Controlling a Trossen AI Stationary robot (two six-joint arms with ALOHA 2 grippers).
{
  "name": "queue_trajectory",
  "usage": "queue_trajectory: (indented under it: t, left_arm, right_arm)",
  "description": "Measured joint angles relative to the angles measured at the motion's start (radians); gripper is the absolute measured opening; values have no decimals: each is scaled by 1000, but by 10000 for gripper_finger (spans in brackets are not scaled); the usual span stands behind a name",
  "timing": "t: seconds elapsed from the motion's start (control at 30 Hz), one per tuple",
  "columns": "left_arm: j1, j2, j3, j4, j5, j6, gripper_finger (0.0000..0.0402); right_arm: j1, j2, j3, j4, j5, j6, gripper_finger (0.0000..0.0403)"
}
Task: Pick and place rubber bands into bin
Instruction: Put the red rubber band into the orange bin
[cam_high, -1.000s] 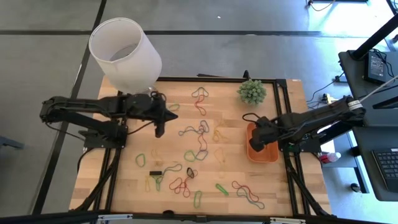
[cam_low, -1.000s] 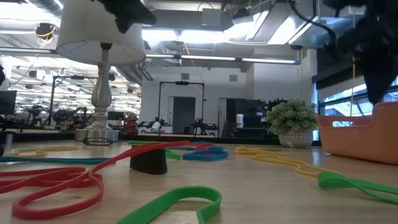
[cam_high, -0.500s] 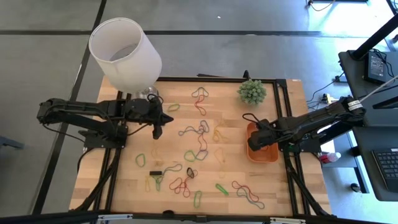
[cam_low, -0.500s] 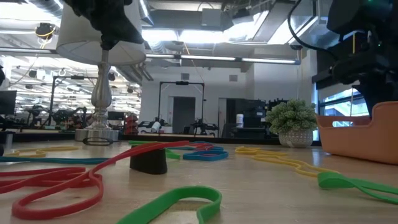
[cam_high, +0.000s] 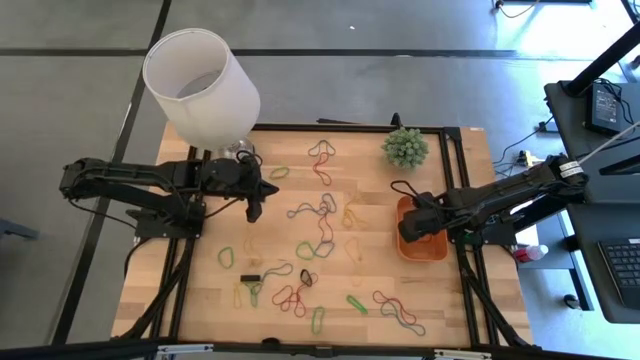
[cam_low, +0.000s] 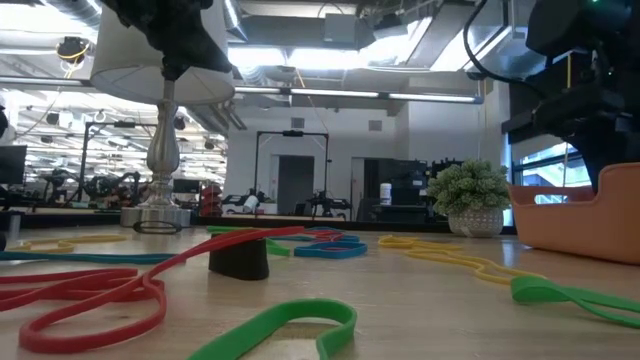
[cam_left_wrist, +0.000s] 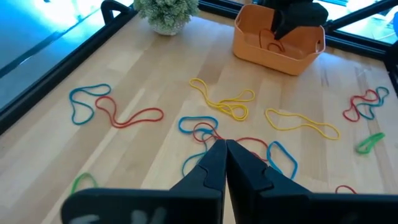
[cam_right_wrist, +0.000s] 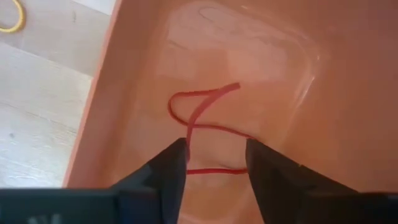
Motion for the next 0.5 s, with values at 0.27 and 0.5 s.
queue_trajectory:
  t: [0.27,0.5]
  left_arm:
    - [0,0,0,3,0,0,3]
    - [0,0,0,7,-2,0,7]
  right_arm:
    - [-1,-8,-1,-6,-69,-55,170]
    - [0,-13,0,-9,-40,-55,156]
